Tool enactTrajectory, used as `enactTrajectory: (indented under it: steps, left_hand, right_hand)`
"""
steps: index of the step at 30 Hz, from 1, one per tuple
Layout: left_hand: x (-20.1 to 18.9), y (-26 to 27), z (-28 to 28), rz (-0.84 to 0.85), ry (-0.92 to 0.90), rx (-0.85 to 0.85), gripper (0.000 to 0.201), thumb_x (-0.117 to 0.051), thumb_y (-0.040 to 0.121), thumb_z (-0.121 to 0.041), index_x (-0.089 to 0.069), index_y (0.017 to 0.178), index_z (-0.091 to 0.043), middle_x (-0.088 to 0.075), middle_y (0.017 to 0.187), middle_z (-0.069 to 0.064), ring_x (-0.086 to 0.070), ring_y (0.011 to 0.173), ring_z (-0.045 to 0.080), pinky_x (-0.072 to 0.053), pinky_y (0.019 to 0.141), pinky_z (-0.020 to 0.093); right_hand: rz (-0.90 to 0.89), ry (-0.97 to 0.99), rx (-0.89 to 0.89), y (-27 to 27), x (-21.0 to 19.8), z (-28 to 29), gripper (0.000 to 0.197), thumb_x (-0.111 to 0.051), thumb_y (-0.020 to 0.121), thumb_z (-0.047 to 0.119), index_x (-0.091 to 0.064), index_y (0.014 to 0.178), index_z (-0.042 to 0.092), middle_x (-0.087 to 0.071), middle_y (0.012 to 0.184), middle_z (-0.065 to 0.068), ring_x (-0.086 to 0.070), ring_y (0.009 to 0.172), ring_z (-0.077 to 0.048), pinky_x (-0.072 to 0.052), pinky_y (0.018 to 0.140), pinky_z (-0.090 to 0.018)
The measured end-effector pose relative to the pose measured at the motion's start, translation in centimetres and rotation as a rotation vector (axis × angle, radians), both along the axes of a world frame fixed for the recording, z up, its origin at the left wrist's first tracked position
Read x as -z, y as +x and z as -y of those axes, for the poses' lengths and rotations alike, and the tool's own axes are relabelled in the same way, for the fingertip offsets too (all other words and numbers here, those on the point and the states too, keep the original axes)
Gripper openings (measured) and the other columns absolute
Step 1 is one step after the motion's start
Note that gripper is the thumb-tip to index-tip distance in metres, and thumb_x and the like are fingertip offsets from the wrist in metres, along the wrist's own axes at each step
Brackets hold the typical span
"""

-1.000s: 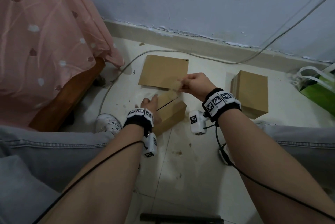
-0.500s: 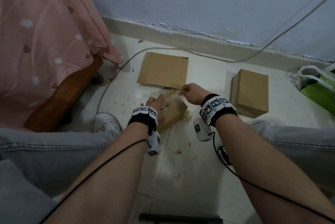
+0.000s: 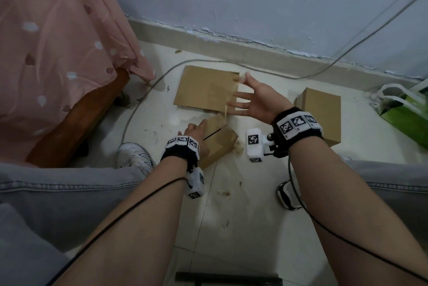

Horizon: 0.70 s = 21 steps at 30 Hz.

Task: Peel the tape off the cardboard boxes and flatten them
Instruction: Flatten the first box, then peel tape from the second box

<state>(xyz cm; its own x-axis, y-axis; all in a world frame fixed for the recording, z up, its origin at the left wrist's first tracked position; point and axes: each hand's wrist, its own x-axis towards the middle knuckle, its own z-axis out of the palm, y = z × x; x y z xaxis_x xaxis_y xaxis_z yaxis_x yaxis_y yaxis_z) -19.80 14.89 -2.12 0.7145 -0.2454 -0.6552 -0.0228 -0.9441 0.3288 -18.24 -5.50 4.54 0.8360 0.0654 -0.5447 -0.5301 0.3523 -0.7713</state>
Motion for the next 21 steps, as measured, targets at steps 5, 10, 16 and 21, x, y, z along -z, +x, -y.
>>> enactTrajectory:
  steps: [5, 10, 16, 21]
  left_hand:
    - [0.0, 0.0, 0.1, -0.014, 0.0, -0.022, 0.093, -0.062, 0.08, -0.013, -0.006, 0.152, -0.035, -0.022, 0.152, 0.007, -0.022, 0.142, 0.041, -0.021, 0.117, 0.05]
    - [0.3, 0.0, 0.0, -0.015, -0.003, -0.046, 0.095, -0.058, 0.077, -0.013, -0.005, 0.15, -0.042, -0.02, 0.153, 0.004, -0.017, 0.144, 0.043, -0.025, 0.116, 0.05]
    - [0.6, 0.2, -0.1, -0.011, -0.014, -0.029, 0.095, -0.062, 0.079, -0.015, -0.005, 0.152, -0.037, -0.021, 0.153, 0.006, -0.022, 0.142, 0.04, -0.022, 0.117, 0.048]
    - [0.8, 0.2, -0.1, -0.001, -0.017, -0.03, 0.096, -0.062, 0.079, -0.014, -0.004, 0.153, -0.038, -0.02, 0.153, 0.005, -0.021, 0.143, 0.038, -0.021, 0.118, 0.047]
  right_hand:
    - [-0.054, -0.009, -0.117, -0.6, 0.9, 0.1, 0.071, -0.032, 0.086, 0.08, -0.058, 0.131, 0.032, -0.044, 0.141, -0.026, -0.06, 0.115, -0.048, -0.049, 0.094, -0.064]
    - [-0.096, -0.006, -0.201, -1.5, 1.8, -1.3, 0.05, -0.044, 0.096, 0.059, -0.05, 0.103, 0.009, -0.068, 0.11, -0.03, -0.068, 0.103, -0.043, -0.056, 0.089, -0.053]
    - [0.007, -0.441, 0.029, -1.4, 3.2, -0.6, 0.028, -0.065, 0.086, -0.011, -0.047, 0.092, 0.009, -0.067, 0.079, -0.022, -0.061, 0.059, -0.024, -0.059, 0.063, -0.031]
    - [-0.025, -0.753, 0.009, -1.3, 4.3, -0.1, 0.052, -0.074, 0.08, 0.0, -0.036, 0.111, 0.018, -0.07, 0.087, -0.016, -0.062, 0.062, -0.021, -0.059, 0.076, -0.039]
